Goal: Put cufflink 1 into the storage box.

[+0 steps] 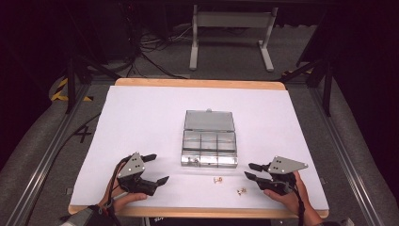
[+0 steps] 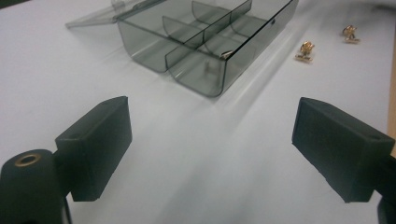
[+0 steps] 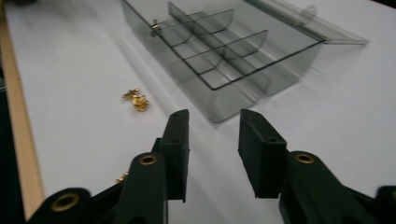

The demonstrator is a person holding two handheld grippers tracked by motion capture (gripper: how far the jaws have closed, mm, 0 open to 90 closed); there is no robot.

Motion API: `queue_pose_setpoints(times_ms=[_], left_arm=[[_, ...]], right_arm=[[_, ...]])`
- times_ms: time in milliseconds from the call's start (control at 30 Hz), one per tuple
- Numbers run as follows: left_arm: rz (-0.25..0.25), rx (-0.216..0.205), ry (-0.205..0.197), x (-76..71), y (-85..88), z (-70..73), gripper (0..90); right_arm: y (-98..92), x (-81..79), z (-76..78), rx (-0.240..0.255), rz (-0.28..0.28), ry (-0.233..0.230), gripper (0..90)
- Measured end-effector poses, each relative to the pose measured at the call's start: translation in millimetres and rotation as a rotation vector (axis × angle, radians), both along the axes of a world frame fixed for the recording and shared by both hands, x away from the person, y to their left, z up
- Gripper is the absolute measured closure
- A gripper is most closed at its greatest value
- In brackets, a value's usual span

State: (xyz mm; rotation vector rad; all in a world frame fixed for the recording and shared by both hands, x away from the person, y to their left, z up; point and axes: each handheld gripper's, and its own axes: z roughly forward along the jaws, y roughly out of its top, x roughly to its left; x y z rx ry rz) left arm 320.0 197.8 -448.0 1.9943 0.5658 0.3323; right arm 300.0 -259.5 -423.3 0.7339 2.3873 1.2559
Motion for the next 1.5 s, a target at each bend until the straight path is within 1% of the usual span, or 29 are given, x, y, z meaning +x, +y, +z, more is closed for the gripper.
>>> queue_pose_setpoints(times_ms=[67, 100, 133, 200, 300, 367, 433, 500, 600, 667, 733, 800, 867, 900, 967, 1033, 1100, 1200, 1267, 1333, 1400, 1467, 1500], left_arm=[[0.016, -0.008, 0.004, -1.3, 3.7, -3.2, 12.2], [0.029, -0.002, 0.005, -1.8, 6.2, -5.8, 12.2], [0.04, -0.006, 0.006, -1.7, 7.3, -7.6, 11.4], [0.057, -0.017, 0.008, -1.8, 8.8, -8.6, 10.8], [0.059, -0.033, 0.01, -1.8, 10.3, -9.0, 10.5], [0.062, -0.032, 0.013, -1.5, 10.2, -9.2, 10.5], [0.059, -0.031, 0.012, -1.7, 9.9, -9.3, 10.6], [0.059, -0.029, 0.006, -2.2, 9.7, -9.4, 10.7], [0.062, -0.031, 0.005, -2.2, 9.9, -9.4, 10.7], [0.062, -0.032, 0.005, -2.5, 10.0, -9.4, 10.7], [0.062, -0.034, 0.005, -2.8, 10.1, -9.4, 10.7], [0.06, -0.035, 0.0, -3.0, 10.4, -9.4, 11.0], [0.063, -0.042, -0.003, -3.5, 10.6, -9.6, 11.0], [0.063, -0.042, -0.003, -3.5, 10.6, -9.6, 11.0], [0.063, -0.046, -0.004, -3.6, 11.0, -9.6, 11.0], [0.06, -0.041, -0.006, -3.7, 10.8, -9.5, 11.1], [0.058, -0.038, -0.007, -3.8, 10.7, -9.4, 11.1], [0.057, -0.033, -0.008, -3.7, 10.4, -9.4, 11.1], [0.055, -0.035, -0.01, -3.9, 10.5, -9.4, 11.0], [0.052, -0.037, -0.008, -3.8, 10.8, -9.4, 11.0], [0.052, -0.037, -0.006, -3.6, 10.9, -9.4, 11.0], [0.049, -0.032, -0.016, -3.6, 11.1, -9.2, 11.0], [0.049, -0.034, -0.013, -3.5, 11.1, -9.3, 11.0]], right_arm=[[6.5, -1.5, -0.2, -0.016, 0.029, 0.004, 68.6], [8.4, -1.6, -0.1, -0.015, 0.036, 0.008, 69.5], [12.3, -1.4, 0.1, -0.012, 0.052, 0.016, 70.6], [17.3, -0.7, 0.8, -0.028, 0.063, 0.015, 72.0], [25.3, 0.0, 0.7, -0.029, 0.09, 0.026, 73.3], [32.6, 0.5, 0.4, -0.034, 0.123, 0.03, 74.0], [39.7, 1.0, -0.3, -0.047, 0.145, 0.025, 73.9], [45.8, 1.1, -0.4, -0.047, 0.179, 0.029, 73.1], [57.2, 2.2, 0.1, -0.071, 0.228, 0.012, 71.5], [62.7, 5.9, -1.4, -0.065, 0.234, 0.021, 69.7], [68.2, 8.8, -2.8, -0.08, 0.247, 0.024, 69.4], [72.3, 11.0, -4.0, -0.079, 0.263, 0.032, 68.9], [77.6, 12.4, -6.1, -0.111, 0.263, 0.032, 68.4], [77.6, 12.4, -6.1, -0.111, 0.263, 0.032, 68.4], [80.2, 15.3, -9.1, -0.12, 0.268, 0.047, 68.4], [81.9, 17.7, -10.6, -0.128, 0.275, 0.053, 69.0], [82.3, 18.3, -11.1, -0.127, 0.276, 0.056, 69.1], [84.7, 21.2, -15.1, -0.128, 0.277, 0.073, 71.1], [86.3, 22.0, -17.1, -0.145, 0.285, 0.071, 71.5], [86.6, 23.4, -18.6, -0.135, 0.279, 0.082, 72.3], [87.1, 24.9, -21.6, -0.142, 0.273, 0.079, 71.9], [86.7, 25.8, -22.5, -0.135, 0.269, 0.086, 72.0], [86.5, 26.1, -22.5, -0.14, 0.27, 0.083, 71.7]])
